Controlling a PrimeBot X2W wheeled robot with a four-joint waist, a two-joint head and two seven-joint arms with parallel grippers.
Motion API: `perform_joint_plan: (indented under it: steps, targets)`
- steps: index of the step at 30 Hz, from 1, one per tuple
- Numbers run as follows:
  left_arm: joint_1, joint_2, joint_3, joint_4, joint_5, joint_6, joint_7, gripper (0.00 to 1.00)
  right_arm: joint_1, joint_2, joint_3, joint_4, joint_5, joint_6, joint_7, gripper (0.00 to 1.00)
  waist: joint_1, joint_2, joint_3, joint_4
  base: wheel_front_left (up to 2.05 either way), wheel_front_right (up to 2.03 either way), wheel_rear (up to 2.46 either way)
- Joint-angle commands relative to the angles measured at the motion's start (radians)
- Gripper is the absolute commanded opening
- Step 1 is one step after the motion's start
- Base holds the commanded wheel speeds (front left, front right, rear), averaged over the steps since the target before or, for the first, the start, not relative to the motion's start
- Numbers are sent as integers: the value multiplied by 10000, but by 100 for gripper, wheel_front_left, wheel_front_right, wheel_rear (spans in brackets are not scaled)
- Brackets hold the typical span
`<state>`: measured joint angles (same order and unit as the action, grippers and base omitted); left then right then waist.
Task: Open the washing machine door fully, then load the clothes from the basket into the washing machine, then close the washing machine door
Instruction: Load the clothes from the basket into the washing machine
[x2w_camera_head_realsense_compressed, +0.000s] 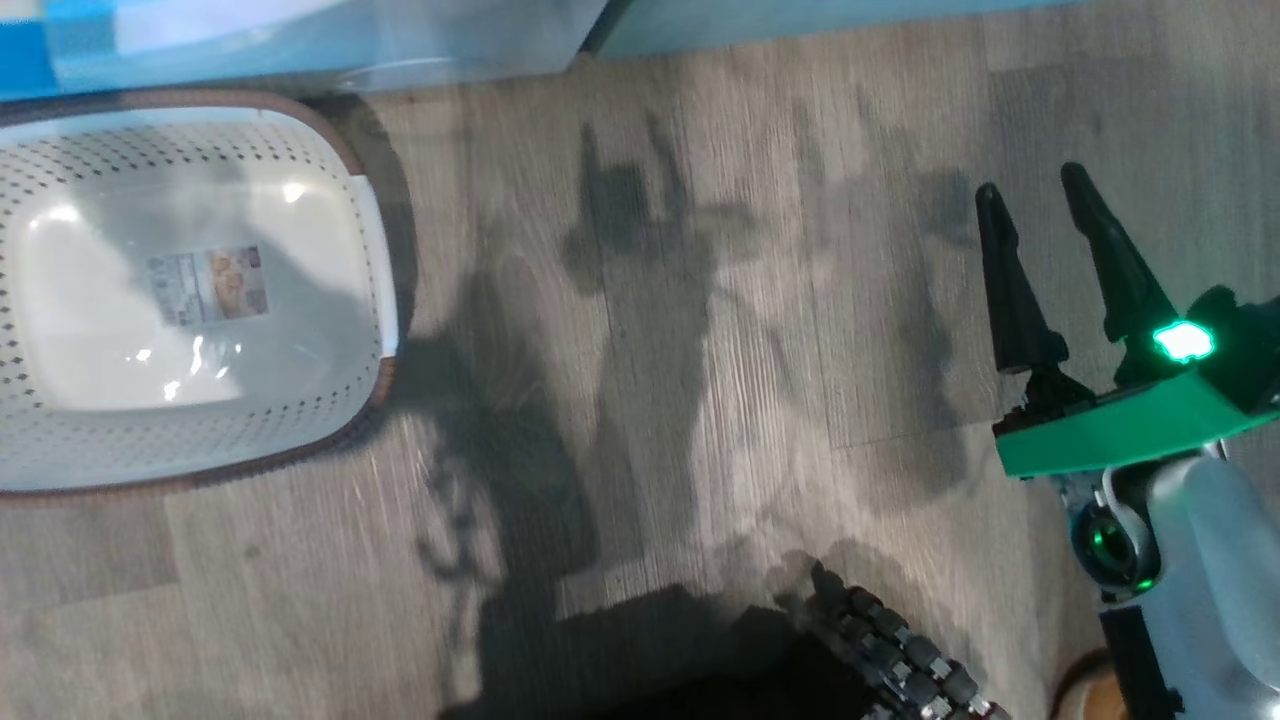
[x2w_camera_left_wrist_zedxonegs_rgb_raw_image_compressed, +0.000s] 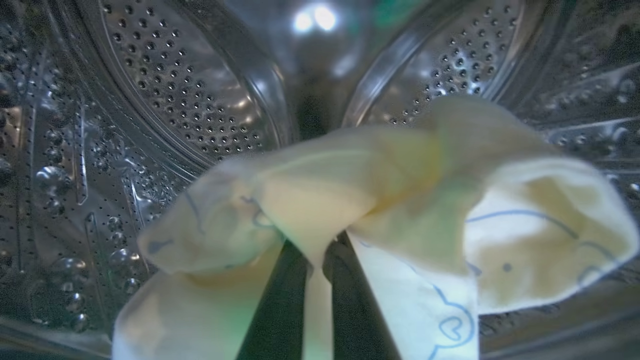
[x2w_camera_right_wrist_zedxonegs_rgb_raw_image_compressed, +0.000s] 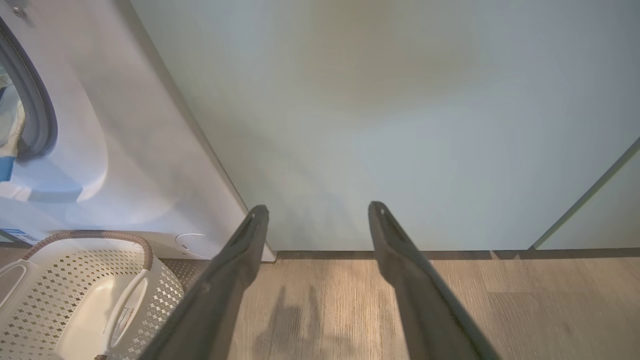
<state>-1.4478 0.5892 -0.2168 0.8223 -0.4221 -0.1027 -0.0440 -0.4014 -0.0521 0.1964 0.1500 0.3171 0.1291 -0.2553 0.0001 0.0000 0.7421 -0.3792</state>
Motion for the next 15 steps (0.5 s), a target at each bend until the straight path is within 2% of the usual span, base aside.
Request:
perform_joint_plan:
  steps: [1,8,12,15]
  targets:
    - [-455,463,149,-196,108,10,-116,0,79,-17,137,-278,96,16,-65,100,-1,0,149,-106,0,0,0]
    - [-1909,272,-80,901,402,31,-1164,0,-26,-1,150,-287,139,16,-65,100,-1,0,602,-219,0,0,0]
    - [-2364,49,-119,1143,473,80,-1824,0,-54,4,152,-302,131,16,-65,100,-1,0,715,-212,0,0,0]
    - [-2685,-89,8,1042,528,274,-2120,0,-129,9,196,-293,127,16,-65,100,-1,0,815,-220,0,0,0]
